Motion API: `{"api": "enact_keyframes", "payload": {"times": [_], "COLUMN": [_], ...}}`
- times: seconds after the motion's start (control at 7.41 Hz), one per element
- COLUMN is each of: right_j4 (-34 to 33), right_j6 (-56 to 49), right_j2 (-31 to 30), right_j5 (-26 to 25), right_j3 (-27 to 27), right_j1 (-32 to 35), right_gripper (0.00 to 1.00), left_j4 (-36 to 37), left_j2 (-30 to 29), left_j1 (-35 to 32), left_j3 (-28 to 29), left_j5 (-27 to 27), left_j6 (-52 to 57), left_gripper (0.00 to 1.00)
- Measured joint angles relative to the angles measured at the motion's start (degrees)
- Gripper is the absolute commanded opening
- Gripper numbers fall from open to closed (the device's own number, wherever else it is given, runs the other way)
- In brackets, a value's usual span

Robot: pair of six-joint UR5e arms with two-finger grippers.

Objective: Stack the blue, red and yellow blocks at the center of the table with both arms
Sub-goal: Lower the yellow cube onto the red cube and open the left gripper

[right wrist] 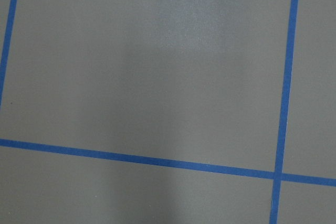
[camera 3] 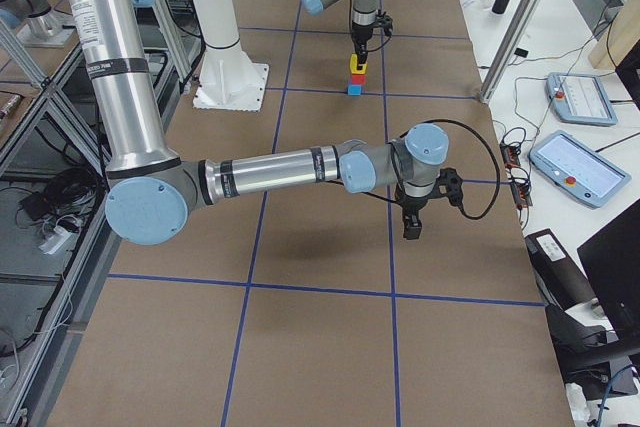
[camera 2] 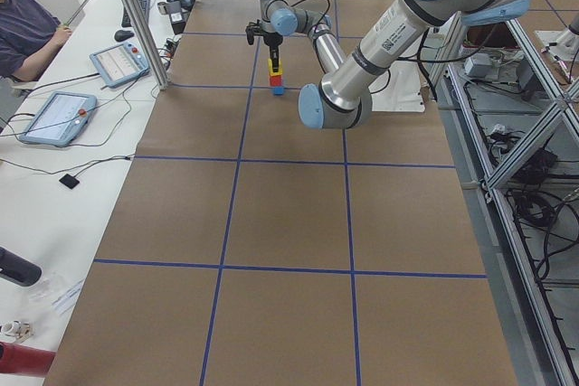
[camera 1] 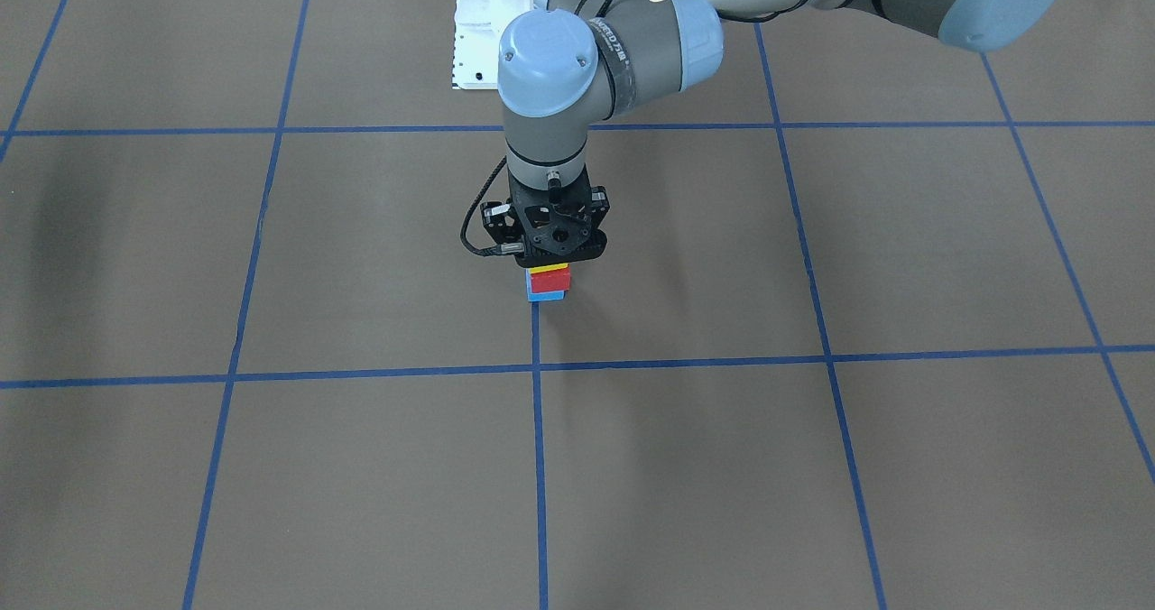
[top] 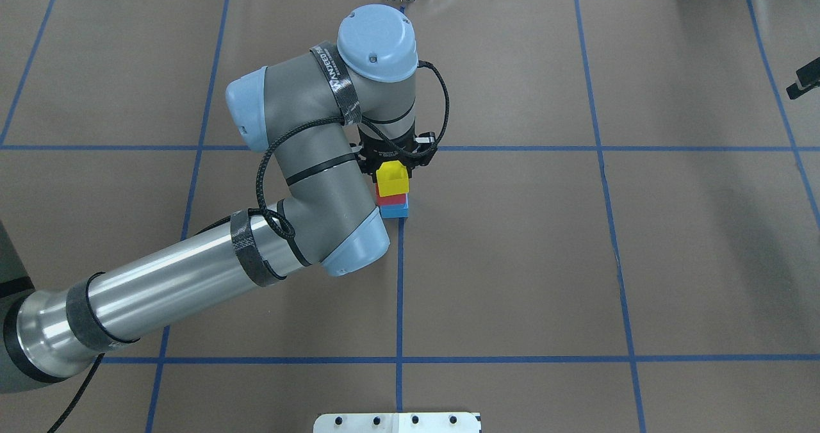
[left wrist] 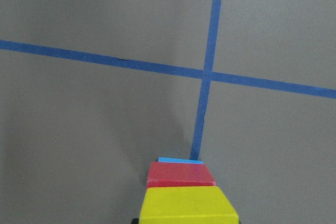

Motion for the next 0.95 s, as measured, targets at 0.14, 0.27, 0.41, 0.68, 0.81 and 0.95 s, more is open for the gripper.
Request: {"api": "enact_keyframes", "payload": {"times": [0.14,0.27,0.41,0.68,0.81,0.95], "right_j4": [0.0,0.0,0.0,-0.1,0.0,0.0], "right_j6": [0.0,0.0,0.0,0.0,0.0,0.0], "right_j2": [0.0,0.1,0.1,0.2,0.3,0.3], "right_j5": [0.0,0.1,0.1,0.1,0.2,0.2], "right_j3": [0.0,0.0,0.0,0.0,0.1,0.3], "right_j1": [0.0,0.0,0.0,0.0,0.0,0.0], "right_gripper": [1.00,1.00,1.00,1.00,1.00,1.00], "left_j4": [0.0,0.1,0.1,0.1,0.2,0.5], "left_j2": [0.1,0.2,0.3,0.4,0.4,0.8], "left_j1": [0.0,0.1,0.1,0.0,-0.1,-0.5], "left_j3": [0.0,-0.1,-0.1,-0.3,-0.8,-2.4], "left_j5": [0.0,0.0,0.0,0.0,0.0,0.1], "left_j6": [-0.4,-0.8,-1.0,-1.0,-1.0,-0.9], "left_gripper": [0.99,1.00,1.00,1.00,1.00,1.00]}}
